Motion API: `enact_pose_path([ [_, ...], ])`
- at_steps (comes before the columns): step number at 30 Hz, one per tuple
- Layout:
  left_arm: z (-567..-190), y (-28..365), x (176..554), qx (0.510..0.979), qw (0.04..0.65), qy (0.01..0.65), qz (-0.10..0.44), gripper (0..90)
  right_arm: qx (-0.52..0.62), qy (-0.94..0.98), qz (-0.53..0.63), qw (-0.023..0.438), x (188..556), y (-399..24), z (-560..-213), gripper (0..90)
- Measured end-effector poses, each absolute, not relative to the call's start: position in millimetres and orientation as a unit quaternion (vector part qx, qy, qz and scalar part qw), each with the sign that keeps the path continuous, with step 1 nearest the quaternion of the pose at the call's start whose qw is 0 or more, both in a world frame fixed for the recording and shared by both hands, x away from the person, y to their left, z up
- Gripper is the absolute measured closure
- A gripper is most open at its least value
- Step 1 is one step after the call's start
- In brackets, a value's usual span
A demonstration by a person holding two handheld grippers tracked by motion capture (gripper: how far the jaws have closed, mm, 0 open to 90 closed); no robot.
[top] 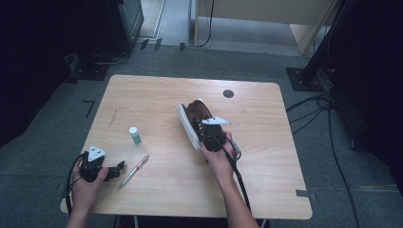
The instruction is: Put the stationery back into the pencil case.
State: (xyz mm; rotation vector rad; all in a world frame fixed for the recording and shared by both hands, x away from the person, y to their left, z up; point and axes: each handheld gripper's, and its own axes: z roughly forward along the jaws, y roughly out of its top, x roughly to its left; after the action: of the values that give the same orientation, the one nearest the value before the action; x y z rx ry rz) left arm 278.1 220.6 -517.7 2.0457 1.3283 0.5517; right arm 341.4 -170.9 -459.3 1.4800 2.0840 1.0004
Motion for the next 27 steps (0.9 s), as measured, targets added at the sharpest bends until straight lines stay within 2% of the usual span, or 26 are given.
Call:
enact_pose_path([
  [27,-517.7,220.6,278.1,0.776,0.315,0.504,0.209,8.8,0.553,0.762,0.305,0.14,353.2,-173.7,-468.6,76.8],
])
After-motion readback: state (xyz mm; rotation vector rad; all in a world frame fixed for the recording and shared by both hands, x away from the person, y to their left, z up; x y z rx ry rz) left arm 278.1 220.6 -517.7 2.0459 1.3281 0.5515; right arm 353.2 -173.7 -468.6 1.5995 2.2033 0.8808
